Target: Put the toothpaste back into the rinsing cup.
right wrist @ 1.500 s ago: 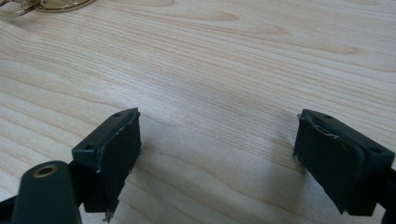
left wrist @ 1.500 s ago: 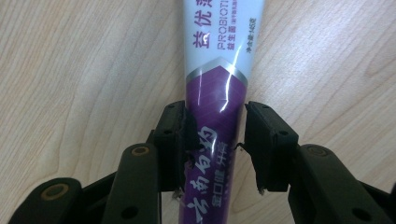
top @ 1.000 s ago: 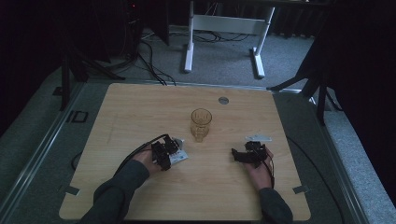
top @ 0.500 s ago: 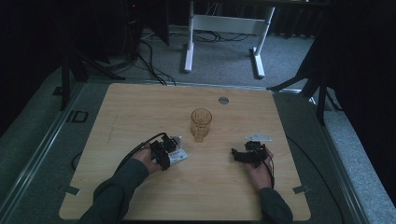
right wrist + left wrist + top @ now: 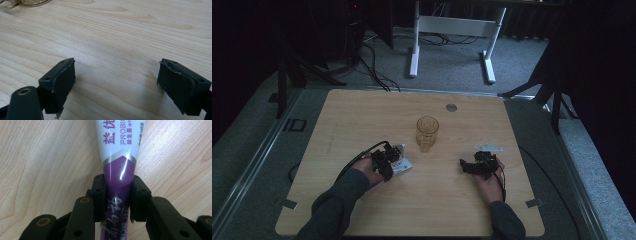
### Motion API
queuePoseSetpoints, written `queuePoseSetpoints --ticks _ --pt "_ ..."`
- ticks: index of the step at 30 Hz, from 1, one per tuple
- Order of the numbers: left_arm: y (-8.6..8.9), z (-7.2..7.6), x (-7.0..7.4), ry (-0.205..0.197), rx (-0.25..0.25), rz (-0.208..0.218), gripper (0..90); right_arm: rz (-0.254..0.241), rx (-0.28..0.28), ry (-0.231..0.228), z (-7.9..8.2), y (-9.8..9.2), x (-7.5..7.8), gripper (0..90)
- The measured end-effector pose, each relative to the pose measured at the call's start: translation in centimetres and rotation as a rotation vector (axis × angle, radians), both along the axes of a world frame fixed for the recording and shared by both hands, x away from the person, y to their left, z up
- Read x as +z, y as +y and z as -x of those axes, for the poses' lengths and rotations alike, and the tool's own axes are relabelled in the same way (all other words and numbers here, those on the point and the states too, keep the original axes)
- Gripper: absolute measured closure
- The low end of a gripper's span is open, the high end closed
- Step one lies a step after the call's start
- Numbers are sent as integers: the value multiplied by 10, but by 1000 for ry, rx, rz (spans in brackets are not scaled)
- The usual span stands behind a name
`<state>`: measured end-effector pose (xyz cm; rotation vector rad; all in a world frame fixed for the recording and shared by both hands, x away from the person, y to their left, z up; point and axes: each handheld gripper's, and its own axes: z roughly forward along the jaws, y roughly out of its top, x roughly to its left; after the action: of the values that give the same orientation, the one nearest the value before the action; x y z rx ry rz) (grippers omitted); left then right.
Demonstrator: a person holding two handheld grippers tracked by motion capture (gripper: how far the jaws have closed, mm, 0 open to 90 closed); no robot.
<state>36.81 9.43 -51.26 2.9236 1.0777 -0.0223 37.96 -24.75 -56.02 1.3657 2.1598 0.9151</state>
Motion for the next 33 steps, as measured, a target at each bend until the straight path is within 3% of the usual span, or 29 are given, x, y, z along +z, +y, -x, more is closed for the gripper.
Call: queuePoseSetpoints --ticks 6,12,27,33 --pt "1 3 2 -12 -5 -12 715 0 0 0 0 0 0 147" --pt "3 5 12 -31 10 24 720 0 0 0 0 0 0 147" --pt "17 5 32 -147 86 96 722 0 -1 0 0 0 0 147" --pt "18 8 39 -184 99 90 725 0 -1 0 0 0 0 147"
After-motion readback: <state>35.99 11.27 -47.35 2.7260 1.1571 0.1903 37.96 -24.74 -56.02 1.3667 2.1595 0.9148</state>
